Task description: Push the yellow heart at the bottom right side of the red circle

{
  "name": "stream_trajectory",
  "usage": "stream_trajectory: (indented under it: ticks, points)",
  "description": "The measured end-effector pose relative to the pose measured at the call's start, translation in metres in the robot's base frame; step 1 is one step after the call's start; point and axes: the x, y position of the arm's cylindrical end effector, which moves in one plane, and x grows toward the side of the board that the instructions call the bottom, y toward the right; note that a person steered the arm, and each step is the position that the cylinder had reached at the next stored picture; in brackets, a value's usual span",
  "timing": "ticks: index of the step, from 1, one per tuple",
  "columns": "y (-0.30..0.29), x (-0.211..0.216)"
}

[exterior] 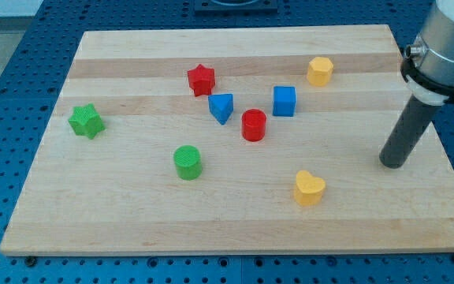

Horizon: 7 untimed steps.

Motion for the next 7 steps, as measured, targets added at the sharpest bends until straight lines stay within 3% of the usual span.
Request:
stream_trajectory:
  ticks: [2, 5, 7]
  points:
    - [-0.027, 0.008]
    - [-0.032, 0.087]
    - [-0.099, 0.089]
